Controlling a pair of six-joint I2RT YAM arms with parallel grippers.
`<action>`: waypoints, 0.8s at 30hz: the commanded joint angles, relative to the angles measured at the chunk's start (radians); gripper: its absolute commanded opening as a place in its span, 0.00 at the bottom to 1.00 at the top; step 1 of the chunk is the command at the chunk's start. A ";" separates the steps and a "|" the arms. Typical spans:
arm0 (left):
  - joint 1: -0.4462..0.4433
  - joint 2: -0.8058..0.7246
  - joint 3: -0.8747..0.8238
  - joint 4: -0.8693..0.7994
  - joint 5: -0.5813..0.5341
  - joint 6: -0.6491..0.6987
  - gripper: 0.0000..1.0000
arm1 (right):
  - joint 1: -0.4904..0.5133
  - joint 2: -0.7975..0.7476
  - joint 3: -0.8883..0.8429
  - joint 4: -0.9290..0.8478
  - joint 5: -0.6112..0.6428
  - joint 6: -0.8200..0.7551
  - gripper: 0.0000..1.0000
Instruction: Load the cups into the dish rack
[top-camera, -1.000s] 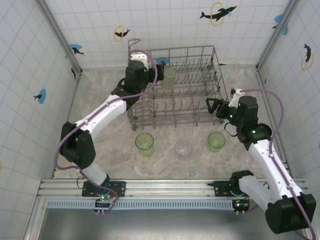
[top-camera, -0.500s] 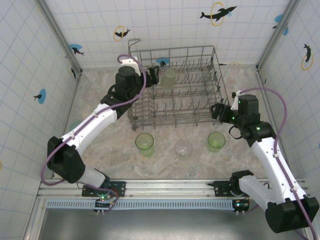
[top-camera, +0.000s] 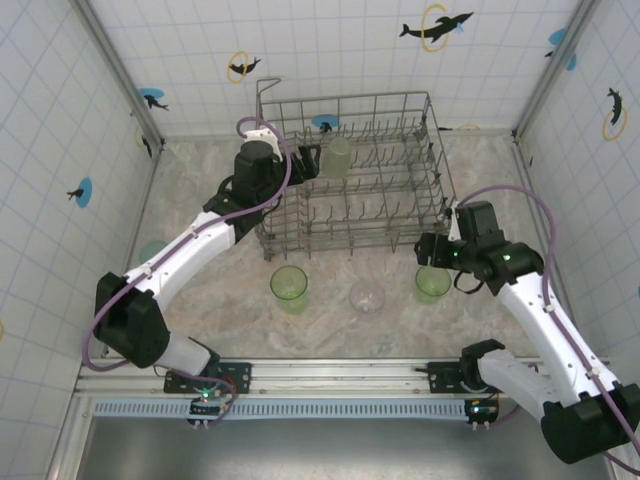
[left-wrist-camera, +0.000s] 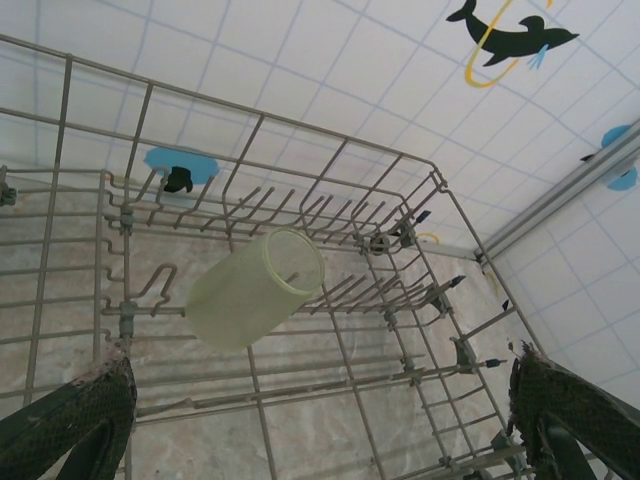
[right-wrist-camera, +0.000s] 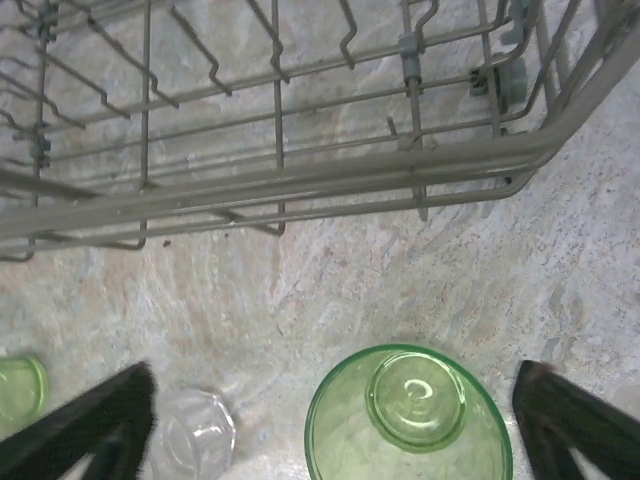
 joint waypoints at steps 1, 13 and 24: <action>0.006 -0.016 -0.003 -0.022 0.011 -0.018 0.98 | 0.028 -0.015 -0.056 -0.027 -0.007 0.028 0.86; 0.007 -0.019 -0.008 -0.033 -0.013 -0.009 0.98 | 0.125 -0.029 -0.206 0.062 0.010 0.131 0.59; 0.007 -0.015 -0.008 -0.034 -0.011 -0.013 0.98 | 0.154 0.057 -0.213 0.110 0.043 0.115 0.41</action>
